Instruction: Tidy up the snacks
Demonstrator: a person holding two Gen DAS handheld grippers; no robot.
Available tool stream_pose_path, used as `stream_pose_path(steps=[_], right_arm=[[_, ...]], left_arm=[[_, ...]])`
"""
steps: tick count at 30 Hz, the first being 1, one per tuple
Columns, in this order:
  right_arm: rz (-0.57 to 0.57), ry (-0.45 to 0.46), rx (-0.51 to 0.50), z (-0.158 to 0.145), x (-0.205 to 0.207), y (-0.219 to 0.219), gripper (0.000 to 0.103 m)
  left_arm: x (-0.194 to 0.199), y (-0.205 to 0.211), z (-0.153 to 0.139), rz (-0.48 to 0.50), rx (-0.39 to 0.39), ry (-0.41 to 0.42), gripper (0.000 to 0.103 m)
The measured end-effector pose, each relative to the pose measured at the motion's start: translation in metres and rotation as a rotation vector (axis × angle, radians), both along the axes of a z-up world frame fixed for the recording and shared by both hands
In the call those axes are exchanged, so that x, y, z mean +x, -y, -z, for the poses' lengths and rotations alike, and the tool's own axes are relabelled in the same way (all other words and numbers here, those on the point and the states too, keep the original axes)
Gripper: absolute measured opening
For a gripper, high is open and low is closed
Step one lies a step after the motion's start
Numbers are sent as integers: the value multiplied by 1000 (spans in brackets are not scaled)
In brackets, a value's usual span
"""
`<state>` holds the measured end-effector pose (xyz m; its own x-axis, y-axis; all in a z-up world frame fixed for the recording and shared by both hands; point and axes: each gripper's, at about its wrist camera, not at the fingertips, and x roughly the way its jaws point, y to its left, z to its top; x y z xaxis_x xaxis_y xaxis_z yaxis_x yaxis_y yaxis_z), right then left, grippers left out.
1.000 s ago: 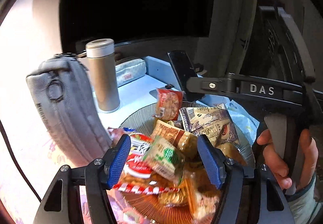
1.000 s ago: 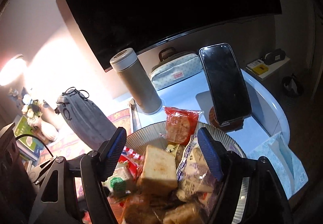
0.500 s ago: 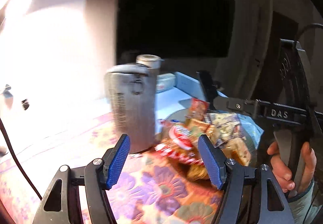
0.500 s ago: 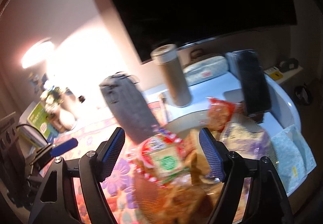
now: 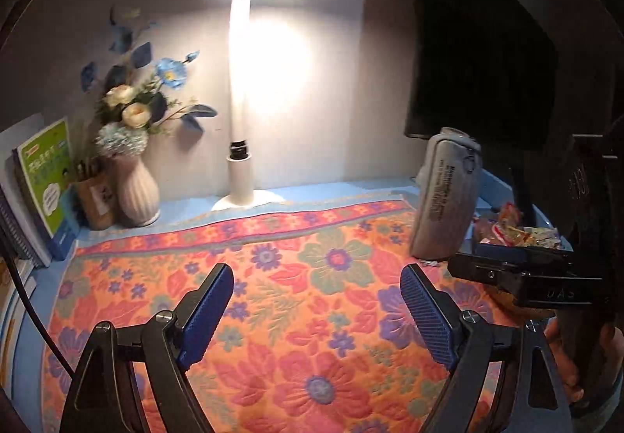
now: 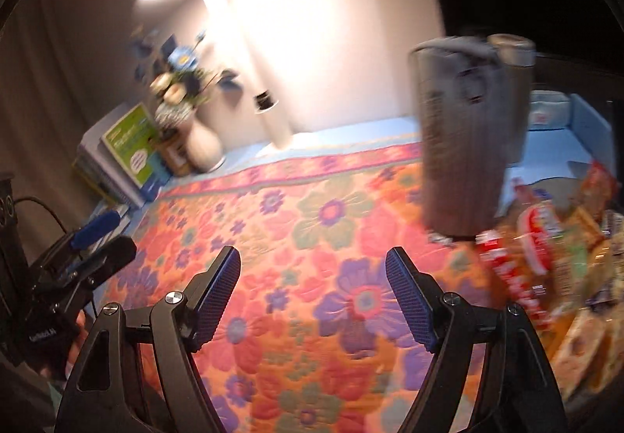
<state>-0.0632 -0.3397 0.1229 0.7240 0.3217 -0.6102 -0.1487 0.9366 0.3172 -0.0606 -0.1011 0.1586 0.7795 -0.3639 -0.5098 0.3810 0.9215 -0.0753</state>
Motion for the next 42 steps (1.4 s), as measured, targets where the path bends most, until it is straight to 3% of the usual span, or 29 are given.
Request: stream_pose_path(steps=[9, 14, 21, 42], right_arm=[[-51, -36, -151, 53, 23, -92, 77], [-24, -64, -214, 87, 41, -108, 77], [-17, -67, -285, 104, 51, -118, 77], [-14, -134, -198, 116, 59, -106, 82]], left_arm=[[17, -74, 59, -269, 52, -48, 94], [38, -78, 101, -303, 76, -122, 94], [55, -71, 133, -311, 104, -163, 94], [64, -79, 144, -351, 92, -219, 94]])
